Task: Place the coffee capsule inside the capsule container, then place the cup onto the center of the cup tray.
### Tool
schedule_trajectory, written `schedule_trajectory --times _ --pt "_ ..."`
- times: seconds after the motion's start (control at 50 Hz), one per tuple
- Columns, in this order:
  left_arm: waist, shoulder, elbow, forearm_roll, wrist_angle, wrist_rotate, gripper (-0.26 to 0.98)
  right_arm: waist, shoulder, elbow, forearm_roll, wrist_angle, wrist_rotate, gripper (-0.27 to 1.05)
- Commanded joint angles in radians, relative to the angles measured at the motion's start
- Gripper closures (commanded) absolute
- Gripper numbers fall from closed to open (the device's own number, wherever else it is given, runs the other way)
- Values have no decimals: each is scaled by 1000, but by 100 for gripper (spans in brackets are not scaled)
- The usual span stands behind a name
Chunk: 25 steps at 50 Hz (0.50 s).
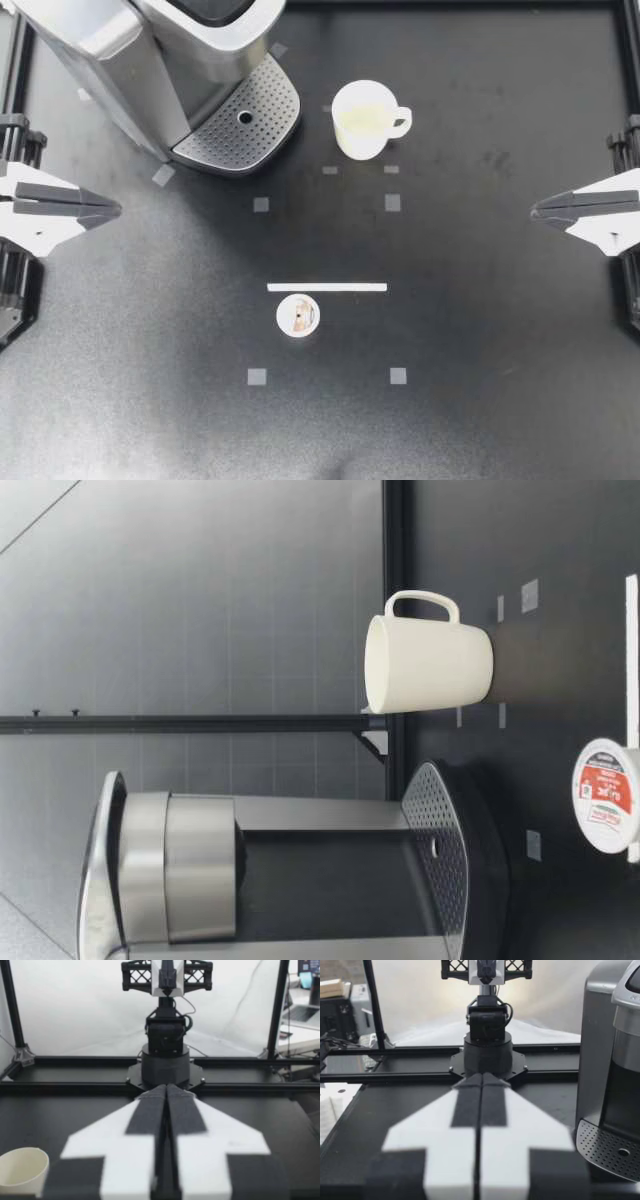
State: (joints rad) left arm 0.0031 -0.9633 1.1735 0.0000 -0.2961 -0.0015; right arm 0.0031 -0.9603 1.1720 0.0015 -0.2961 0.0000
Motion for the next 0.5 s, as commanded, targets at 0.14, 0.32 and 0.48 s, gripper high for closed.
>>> schedule_trajectory --times 0.14,0.32,0.48 --pt "21 8 -21 2 -9 -5 59 -2 100 -48 0 -60 -2 78" --pt "20 14 -15 0 -9 -8 59 -2 333 -150 0 -2 11 78" --pt "21 21 -15 2 -8 -8 59 -2 534 -295 2 187 12 78"
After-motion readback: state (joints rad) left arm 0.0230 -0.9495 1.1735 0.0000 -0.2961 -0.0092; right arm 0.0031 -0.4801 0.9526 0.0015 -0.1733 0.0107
